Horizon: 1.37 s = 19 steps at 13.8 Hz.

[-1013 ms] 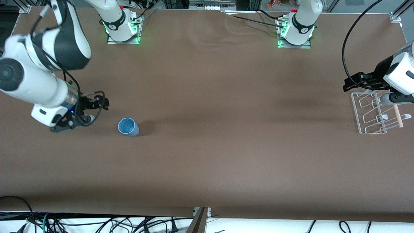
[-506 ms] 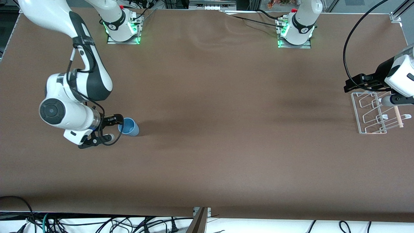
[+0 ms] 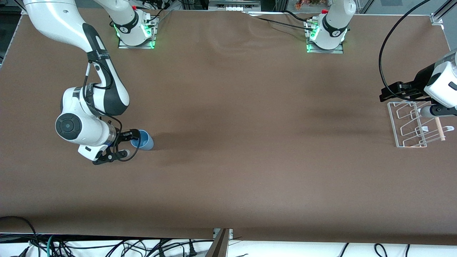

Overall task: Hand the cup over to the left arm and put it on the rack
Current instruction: 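Move the right gripper down over the light blue cup, then grasp the blue cup with the right gripper while the left gripper advances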

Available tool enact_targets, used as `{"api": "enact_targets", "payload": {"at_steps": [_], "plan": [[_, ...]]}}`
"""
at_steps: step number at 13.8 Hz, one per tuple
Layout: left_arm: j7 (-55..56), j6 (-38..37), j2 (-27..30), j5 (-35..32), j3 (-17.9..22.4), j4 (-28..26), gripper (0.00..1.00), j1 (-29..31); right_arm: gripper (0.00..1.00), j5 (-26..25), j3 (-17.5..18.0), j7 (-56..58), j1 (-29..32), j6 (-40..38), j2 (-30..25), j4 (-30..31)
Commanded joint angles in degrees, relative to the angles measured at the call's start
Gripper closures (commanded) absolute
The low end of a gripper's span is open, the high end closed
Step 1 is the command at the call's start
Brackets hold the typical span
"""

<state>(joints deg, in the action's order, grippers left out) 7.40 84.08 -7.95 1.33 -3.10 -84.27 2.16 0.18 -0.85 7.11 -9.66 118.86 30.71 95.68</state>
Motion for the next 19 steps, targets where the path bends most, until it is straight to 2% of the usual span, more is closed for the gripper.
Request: {"api": "enact_targets", "payload": {"at_steps": [1, 3, 5, 6, 7, 8, 9, 14, 19], "plan": [[-1.6, -0.5, 0.5, 1.2, -0.2, -0.8, 0.0, 0.5, 0.09, -0.2, 0.5, 0.8, 0.5, 2.4, 1.2, 0.6], [-3.2, -0.5, 0.5, 1.2, -0.2, -1.2, 0.0, 0.6, 0.14, 0.0, 0.5, 0.8, 0.5, 3.0, 1.9, 0.6], [-4.8, -0.4, 0.5, 1.2, -0.2, -1.3, 0.0, 1.0, 0.26, 0.2, 0.5, 0.7, 0.4, 3.7, 3.0, 0.6], [-4.9, -0.4, 0.4, 1.2, -0.2, -1.3, 0.0, 1.0, 0.38, 0.7, 0.5, 0.8, 0.4, 4.0, 3.2, 0.6], [-4.9, -0.4, 0.5, 1.2, -0.2, -1.3, 0.0, 1.0, 0.59, 0.7, 0.5, 0.8, 0.4, 3.9, 3.3, 0.6], [-5.0, -0.4, 0.5, 1.2, -0.2, -1.3, 0.0, 1.0, 0.87, 0.7, 0.5, 0.7, 0.4, 3.8, 3.3, 0.4], [-5.0, -0.4, 0.5, 1.3, -0.2, -1.3, 0.0, 1.0, 1.0, 0.7, 0.5, 0.8, 0.4, 3.7, 3.2, 0.2], [-5.3, -0.4, 0.4, 4.1, -0.4, -1.6, 0.0, 1.0, 1.0, 1.0, 0.8, 0.4, -0.1, 1.8, 3.1, -1.4], [-14.8, 0.3, -0.4, 10.0, -1.4, -2.8, 0.0, 1.0, 1.0, 7.0, 2.3, -3.8, -1.8, -8.5, 3.0, -8.8]]}}
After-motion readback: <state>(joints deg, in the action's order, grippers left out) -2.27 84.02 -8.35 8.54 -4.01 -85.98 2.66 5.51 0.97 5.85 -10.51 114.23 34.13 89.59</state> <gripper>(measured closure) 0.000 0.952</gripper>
